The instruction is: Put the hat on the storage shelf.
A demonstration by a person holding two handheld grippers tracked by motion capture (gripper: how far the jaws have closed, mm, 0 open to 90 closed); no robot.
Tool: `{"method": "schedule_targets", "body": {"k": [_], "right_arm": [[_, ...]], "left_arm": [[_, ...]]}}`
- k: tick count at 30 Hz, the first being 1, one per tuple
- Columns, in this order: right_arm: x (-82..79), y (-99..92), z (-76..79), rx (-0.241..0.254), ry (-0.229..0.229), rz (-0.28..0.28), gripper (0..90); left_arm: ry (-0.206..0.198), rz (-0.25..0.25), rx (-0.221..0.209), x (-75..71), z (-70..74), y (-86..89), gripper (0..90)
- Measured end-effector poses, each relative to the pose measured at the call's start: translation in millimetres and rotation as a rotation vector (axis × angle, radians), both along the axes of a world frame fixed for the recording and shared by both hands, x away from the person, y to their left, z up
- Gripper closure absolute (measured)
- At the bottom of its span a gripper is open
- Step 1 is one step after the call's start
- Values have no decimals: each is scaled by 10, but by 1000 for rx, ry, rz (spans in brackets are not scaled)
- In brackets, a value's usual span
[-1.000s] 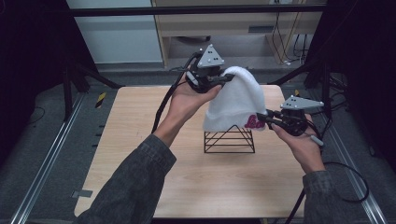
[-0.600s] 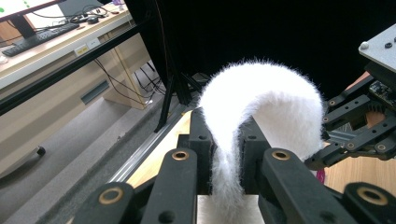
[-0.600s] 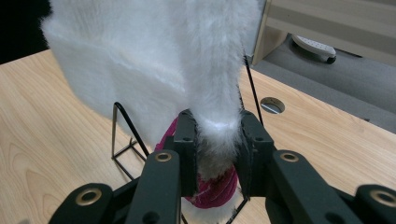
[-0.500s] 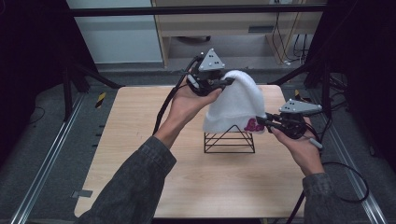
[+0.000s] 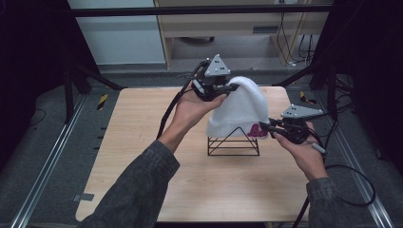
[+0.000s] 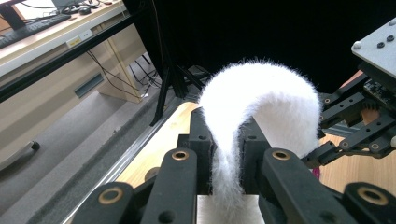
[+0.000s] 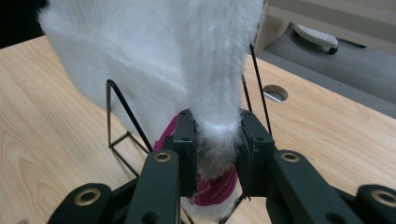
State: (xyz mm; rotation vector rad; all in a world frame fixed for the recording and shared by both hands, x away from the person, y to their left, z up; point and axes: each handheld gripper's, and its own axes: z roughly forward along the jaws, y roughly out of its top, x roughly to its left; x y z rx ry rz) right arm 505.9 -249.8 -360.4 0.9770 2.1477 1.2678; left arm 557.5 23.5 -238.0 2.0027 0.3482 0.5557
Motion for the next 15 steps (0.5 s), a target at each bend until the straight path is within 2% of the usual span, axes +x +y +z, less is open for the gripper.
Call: {"method": "schedule_targets", "body": {"k": [7,15], "right_arm": [[-5,-22,-78,-15,13,-6,716],[-16,-21,-135,-40,26,-14,715]], "left_arm": [[13,-3,17,7,-87,-22,796],[33,-8,16,24,-184,-29,796]]}}
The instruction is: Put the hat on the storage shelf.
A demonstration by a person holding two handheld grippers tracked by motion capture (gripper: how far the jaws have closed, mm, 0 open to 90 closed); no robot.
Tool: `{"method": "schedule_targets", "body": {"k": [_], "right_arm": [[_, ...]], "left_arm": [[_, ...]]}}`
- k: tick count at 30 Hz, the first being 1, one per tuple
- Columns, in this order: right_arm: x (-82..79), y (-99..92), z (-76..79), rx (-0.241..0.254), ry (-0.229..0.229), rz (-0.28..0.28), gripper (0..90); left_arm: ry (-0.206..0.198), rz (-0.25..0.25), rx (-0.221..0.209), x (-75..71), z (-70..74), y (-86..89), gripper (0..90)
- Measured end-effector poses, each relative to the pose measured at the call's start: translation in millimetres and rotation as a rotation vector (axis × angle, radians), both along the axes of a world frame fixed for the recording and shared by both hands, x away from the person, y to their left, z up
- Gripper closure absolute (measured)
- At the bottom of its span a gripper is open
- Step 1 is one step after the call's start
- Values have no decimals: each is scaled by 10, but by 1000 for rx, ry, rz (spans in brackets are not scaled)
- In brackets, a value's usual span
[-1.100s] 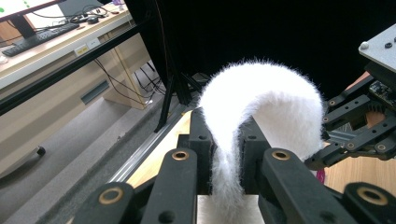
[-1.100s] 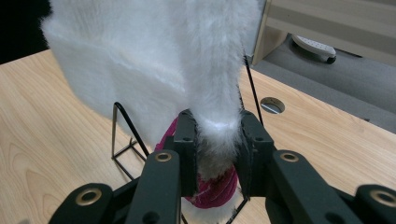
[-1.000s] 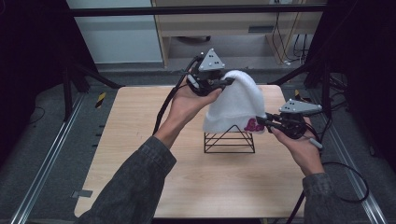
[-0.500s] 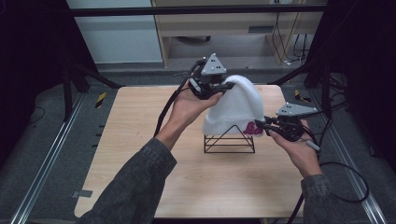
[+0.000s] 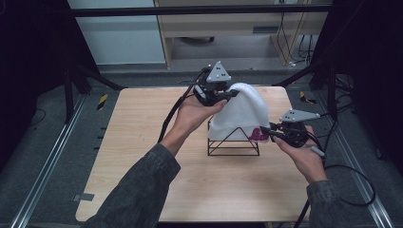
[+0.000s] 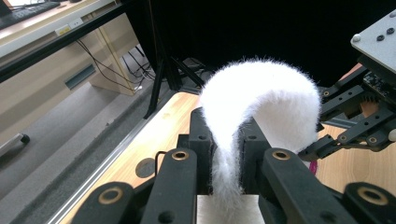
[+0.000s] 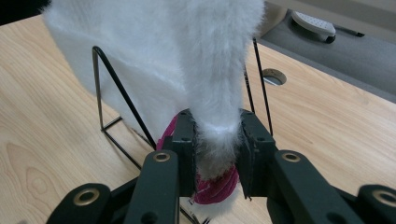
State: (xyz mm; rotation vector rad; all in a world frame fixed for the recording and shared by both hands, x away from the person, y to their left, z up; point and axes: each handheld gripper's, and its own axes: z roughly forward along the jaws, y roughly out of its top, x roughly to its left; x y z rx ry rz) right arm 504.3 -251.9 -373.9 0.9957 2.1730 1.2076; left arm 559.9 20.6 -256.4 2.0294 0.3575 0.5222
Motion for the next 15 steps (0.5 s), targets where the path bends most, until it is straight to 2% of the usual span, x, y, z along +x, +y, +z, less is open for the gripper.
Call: {"method": "schedule_targets", "body": {"k": [7,11,15], "right_arm": [[-10,-8,-92,7,18,-2,713],[5,6,-119,-20,24,-5,711],[1,9,-149,-20,28,-7,709]], "left_arm": [[9,-8,11,-11,-60,-37,796],[23,-11,13,-4,-125,-41,796],[29,-15,13,-7,-149,-46,796]]}}
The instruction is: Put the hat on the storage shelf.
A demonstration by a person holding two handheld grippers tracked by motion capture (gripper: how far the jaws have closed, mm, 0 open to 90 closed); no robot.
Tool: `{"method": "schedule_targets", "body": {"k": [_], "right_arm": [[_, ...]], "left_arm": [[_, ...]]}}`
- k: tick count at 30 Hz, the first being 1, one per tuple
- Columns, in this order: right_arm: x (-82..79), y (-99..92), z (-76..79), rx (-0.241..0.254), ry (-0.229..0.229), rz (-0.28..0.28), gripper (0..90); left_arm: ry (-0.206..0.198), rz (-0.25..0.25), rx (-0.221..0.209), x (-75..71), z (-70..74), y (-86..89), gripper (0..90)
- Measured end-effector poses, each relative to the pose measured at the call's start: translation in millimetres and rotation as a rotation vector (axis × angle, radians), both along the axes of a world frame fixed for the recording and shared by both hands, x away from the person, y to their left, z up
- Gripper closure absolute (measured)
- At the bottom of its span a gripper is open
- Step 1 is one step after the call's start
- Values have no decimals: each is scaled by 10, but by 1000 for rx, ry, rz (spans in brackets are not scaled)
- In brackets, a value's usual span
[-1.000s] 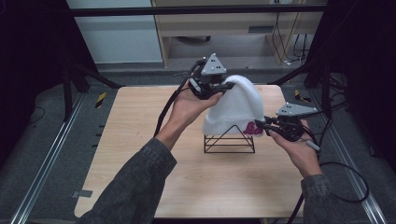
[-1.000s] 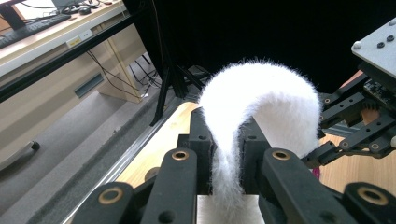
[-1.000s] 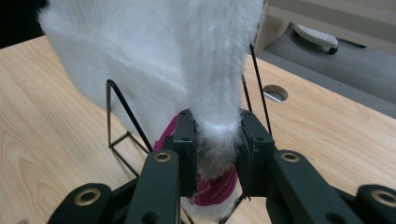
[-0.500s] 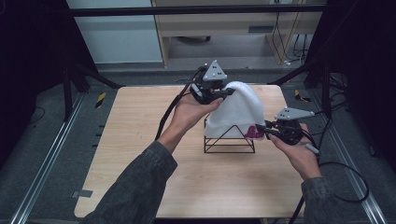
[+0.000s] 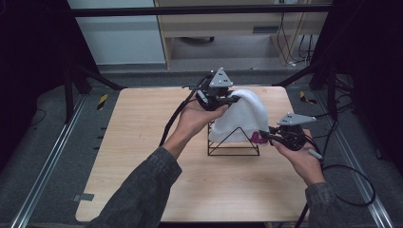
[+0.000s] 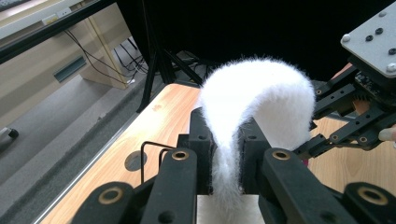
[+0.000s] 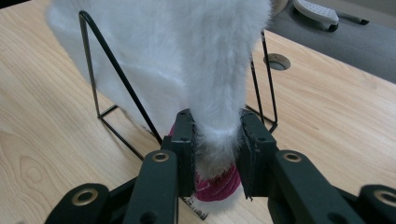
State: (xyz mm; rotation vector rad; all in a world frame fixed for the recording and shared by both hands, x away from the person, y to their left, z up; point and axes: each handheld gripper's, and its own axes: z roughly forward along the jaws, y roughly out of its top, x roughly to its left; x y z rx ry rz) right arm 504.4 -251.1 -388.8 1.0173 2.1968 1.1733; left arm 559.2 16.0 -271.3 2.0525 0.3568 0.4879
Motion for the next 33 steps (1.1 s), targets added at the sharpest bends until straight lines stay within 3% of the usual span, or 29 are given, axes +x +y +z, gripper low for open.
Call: {"method": "schedule_targets", "body": {"k": [11,23,33], "right_arm": [[14,0,-150,-14,29,-22,702],[7,37,-206,-10,42,-17,682],[-41,56,-210,8,46,-29,562]], "left_arm": [[17,-5,26,-42,-140,-63,795],[43,4,28,-12,-210,12,792],[85,15,82,8,-371,25,785]]}}
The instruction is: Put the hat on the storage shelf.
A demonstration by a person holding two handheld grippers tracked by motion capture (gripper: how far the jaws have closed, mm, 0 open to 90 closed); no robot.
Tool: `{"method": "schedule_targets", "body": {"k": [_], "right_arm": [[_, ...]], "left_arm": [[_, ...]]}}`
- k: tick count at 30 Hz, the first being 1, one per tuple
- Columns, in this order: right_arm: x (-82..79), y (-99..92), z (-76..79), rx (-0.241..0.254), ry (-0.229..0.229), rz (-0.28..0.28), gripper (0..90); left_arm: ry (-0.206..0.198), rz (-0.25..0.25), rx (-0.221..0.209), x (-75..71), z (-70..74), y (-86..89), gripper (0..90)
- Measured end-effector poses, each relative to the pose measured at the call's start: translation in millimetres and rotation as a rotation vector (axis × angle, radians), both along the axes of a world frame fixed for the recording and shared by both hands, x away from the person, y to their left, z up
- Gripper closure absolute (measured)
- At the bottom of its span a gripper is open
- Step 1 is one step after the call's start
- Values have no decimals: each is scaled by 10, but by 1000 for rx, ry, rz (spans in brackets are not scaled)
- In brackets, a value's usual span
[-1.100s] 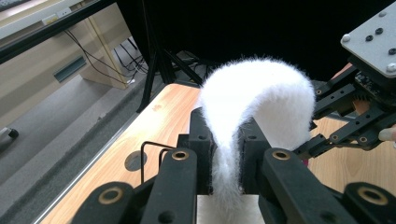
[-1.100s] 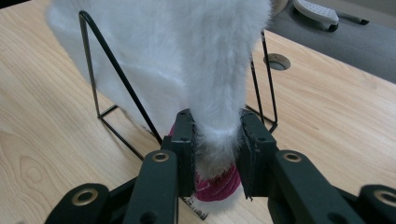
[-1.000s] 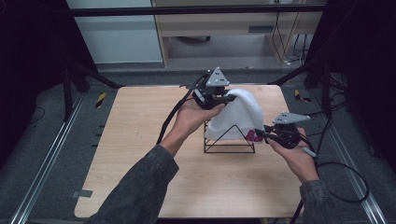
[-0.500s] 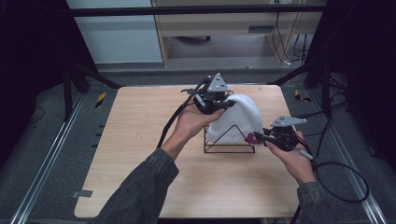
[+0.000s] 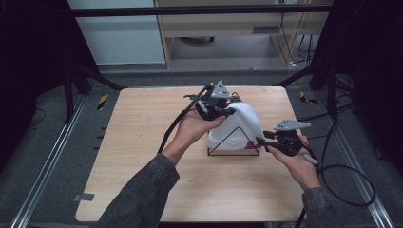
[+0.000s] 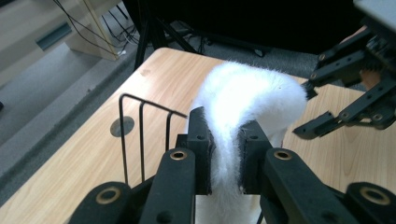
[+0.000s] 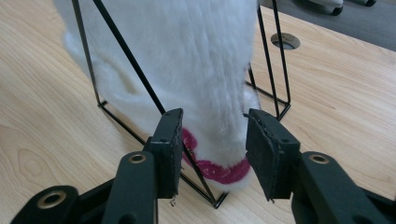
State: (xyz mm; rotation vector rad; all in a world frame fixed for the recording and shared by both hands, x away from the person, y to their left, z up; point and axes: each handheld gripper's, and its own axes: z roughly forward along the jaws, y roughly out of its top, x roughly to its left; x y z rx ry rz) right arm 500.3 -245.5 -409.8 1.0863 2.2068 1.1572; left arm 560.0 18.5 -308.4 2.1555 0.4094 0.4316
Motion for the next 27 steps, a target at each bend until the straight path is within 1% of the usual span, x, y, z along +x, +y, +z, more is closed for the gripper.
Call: {"method": "schedule_targets", "body": {"k": [4,6,8,9,10,12,13,15,17,21,23,25,27], "right_arm": [[-38,-20,31,8,-13,-8,552],[-54,-34,40,8,-19,-9,545],[-77,-50,46,7,-19,-16,532],[-88,-61,47,7,-19,-19,526],[-97,-74,49,7,-23,-20,519],[-121,-99,48,13,-25,-32,503],[-130,-107,45,15,-24,-35,498],[-146,-127,36,11,-29,-48,475],[-167,-140,34,12,-38,-64,439],[-202,-152,22,12,-48,-89,377],[-212,-151,19,14,-45,-97,356],[-222,-154,16,18,-53,-104,337],[-231,-154,5,18,-52,-114,315]], "left_arm": [[30,-3,-8,17,-48,15,760],[28,-3,1,14,-67,17,747],[28,-7,12,5,-76,30,714],[26,-2,15,-7,-77,40,689],[26,0,16,-23,-73,61,646],[17,8,8,-48,-64,104,563],[17,20,-1,-57,-53,131,522],[24,29,-27,-83,-24,190,441],[15,36,-33,-116,3,231,367],[10,39,-45,-184,34,308,246],[4,41,-48,-210,41,321,208],[-2,38,-54,-243,53,328,169],[6,34,-61,-270,67,329,139]]}}
